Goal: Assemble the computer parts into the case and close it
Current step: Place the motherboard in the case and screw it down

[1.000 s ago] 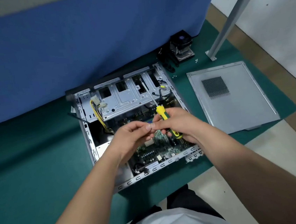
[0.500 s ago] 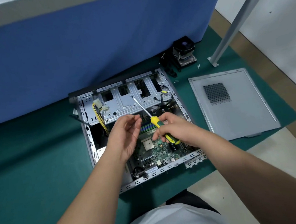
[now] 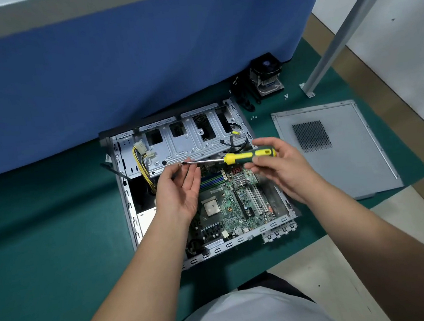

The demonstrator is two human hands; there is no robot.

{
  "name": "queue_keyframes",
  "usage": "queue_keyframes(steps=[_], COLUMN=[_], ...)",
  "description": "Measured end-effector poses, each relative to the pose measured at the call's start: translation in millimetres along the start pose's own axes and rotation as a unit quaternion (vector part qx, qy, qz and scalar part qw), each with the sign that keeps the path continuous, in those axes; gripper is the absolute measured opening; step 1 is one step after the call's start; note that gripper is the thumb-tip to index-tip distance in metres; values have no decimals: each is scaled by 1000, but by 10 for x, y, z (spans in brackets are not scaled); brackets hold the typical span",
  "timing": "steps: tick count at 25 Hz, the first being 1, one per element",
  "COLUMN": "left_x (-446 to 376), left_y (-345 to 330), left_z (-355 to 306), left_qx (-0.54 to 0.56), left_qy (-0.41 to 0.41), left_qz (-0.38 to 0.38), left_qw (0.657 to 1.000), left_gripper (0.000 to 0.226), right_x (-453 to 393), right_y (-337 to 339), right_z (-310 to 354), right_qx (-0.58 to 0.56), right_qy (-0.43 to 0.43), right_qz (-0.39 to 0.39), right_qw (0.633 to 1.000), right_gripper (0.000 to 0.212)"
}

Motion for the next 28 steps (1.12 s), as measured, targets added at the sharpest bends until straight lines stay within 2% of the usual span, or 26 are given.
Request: queue_keyframes(steps=[3, 16, 24, 28], left_x=[24, 88, 70, 46], left_y=[-9, -13, -34, 1], left_z=[27, 23, -49, -69], left_qx=[17, 17, -14, -47], left_qy=[7, 19, 33, 51], left_qz=[5, 13, 33, 59], left_qw=[1000, 1000, 999, 996], left_gripper=[14, 16, 9, 11], right_x=[-15, 31, 52, 40], right_y=[48, 7, -8, -16], right_z=[4, -51, -21, -64], right_qx=[-49, -66, -40, -47], right_qy=[44, 36, 85, 86], right_qz=[-56, -57, -44, -84], right_qw=[996, 996, 995, 992], right_gripper=[32, 32, 30, 26])
Point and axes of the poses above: each hand's wrist, its own x-axis away from the middle knuckle, its own y-axis out of the back of the hand, z = x × y, the point moved 5 cm from there along -x, towards the middle knuckle, and after that the axes turned 4 degrees about x, right-handed, at the moved point
